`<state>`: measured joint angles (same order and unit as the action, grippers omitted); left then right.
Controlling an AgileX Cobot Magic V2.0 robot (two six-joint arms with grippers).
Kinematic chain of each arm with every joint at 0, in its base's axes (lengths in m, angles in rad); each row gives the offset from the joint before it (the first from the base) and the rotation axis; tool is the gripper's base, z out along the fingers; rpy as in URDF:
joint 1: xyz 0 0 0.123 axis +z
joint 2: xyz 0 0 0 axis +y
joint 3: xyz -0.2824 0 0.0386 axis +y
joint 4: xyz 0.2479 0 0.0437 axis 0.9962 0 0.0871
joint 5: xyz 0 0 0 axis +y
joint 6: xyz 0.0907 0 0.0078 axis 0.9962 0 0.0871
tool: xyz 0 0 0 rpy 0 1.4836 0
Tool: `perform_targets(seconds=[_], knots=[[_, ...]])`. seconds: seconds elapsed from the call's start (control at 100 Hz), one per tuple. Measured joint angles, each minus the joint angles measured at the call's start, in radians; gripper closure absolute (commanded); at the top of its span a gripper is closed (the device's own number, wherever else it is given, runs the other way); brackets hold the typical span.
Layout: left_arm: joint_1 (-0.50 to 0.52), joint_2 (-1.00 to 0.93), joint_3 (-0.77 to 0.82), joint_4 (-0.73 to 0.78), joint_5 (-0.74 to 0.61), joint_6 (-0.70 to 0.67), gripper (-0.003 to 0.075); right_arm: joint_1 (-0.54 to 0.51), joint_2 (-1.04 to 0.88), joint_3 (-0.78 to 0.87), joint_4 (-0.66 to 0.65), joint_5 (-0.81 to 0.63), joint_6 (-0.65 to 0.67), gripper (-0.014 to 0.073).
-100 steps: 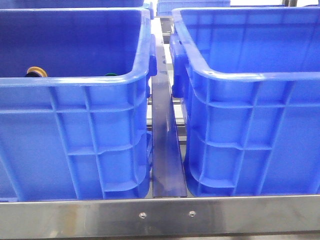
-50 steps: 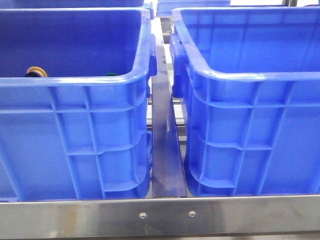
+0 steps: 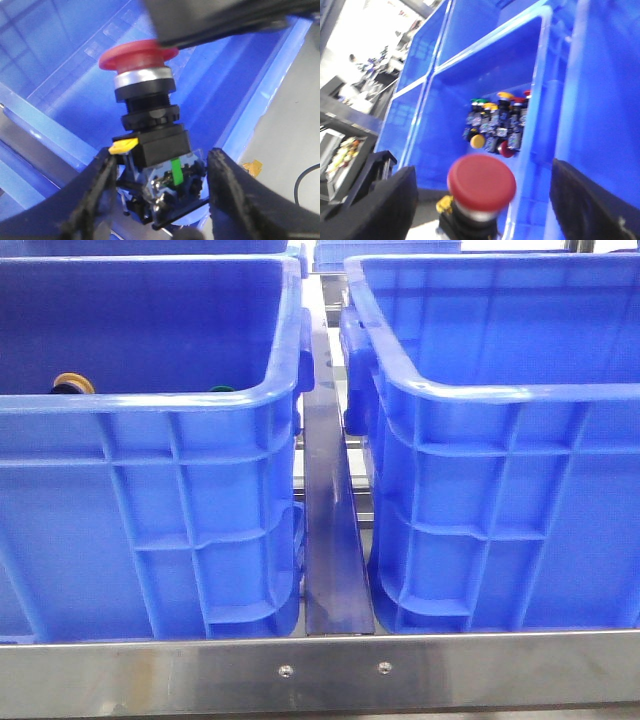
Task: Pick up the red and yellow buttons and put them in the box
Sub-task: 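Grasp the red button with the right gripper and carry it over the empty bin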
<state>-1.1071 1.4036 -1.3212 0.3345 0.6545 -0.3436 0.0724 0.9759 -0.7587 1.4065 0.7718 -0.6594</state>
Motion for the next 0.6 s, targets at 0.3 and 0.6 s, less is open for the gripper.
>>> perform_targets(seconds=[0.3, 0.6], knots=[[0.0, 0.0, 0.0, 0.0, 0.0, 0.0, 0.0739, 0.043, 0.119, -0.054, 0.039, 0.076, -0.057, 0.0275], [0.0, -0.004, 0.0, 0.0, 0.0, 0.0, 0.0579, 0.059, 0.129, -0.056, 0.037, 0.068, -0.061, 0.035]])
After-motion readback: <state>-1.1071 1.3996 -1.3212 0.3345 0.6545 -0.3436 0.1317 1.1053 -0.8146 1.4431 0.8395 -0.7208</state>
